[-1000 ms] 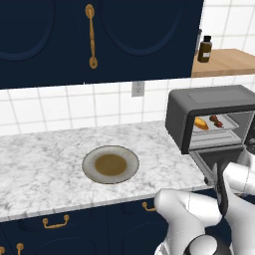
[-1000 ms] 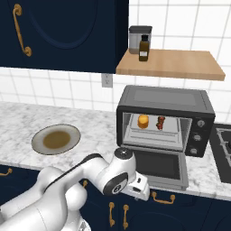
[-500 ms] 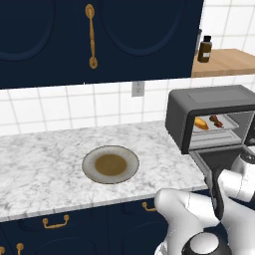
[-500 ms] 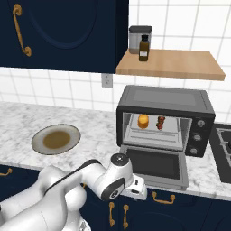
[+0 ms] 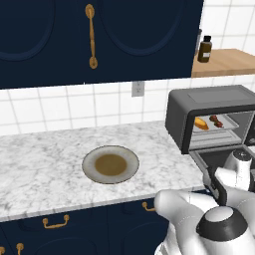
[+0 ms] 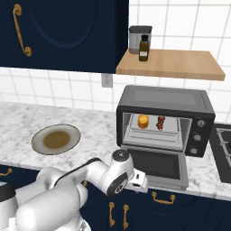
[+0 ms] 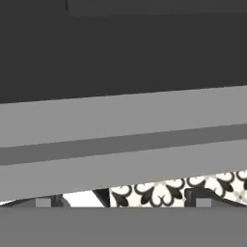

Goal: Pick up the kebab skewer and baguette bread, and place them inside the toaster oven. Close the toaster oven door and start by setting the timer.

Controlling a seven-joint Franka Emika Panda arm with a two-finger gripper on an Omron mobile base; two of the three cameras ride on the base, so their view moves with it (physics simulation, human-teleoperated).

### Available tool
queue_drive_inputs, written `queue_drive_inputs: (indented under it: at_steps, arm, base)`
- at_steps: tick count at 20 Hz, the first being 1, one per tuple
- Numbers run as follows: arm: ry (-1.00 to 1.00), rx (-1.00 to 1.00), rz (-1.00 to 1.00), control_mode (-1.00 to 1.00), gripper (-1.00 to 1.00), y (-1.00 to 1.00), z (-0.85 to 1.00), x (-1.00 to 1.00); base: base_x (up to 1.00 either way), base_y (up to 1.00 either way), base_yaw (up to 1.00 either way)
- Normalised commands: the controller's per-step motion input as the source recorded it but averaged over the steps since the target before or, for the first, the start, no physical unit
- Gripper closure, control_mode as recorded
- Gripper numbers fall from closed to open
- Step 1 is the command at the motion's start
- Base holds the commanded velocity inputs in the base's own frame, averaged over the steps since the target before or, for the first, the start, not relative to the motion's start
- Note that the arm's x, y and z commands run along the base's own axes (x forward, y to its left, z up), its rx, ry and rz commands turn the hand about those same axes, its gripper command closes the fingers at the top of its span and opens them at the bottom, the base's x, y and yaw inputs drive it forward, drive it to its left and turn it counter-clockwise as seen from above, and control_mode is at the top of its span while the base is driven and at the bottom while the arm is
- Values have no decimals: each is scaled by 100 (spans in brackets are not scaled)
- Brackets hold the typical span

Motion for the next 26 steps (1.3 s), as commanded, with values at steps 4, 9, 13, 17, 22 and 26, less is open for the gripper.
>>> queue_drive_inputs:
  at_steps: [4, 9, 13, 17, 22, 26]
  arm:
    - [-5, 0, 0, -100, -100, 0, -3, 27]
    - [-8, 0, 0, -100, -100, 0, 0, 29]
    - [-14, 0, 0, -100, -100, 0, 0, 31]
    - [-16, 1, -3, -100, -100, 0, 0, 43]
    - [-12, 2, -4, -100, -100, 0, 18, 60]
    - [-10, 1, -3, -100, -100, 0, 49, 57]
  base:
    - [0, 0, 0]
    - [0, 0, 0]
    - [0, 0, 0]
    - [0, 0, 0]
    - [0, 0, 0]
    - [0, 0, 0]
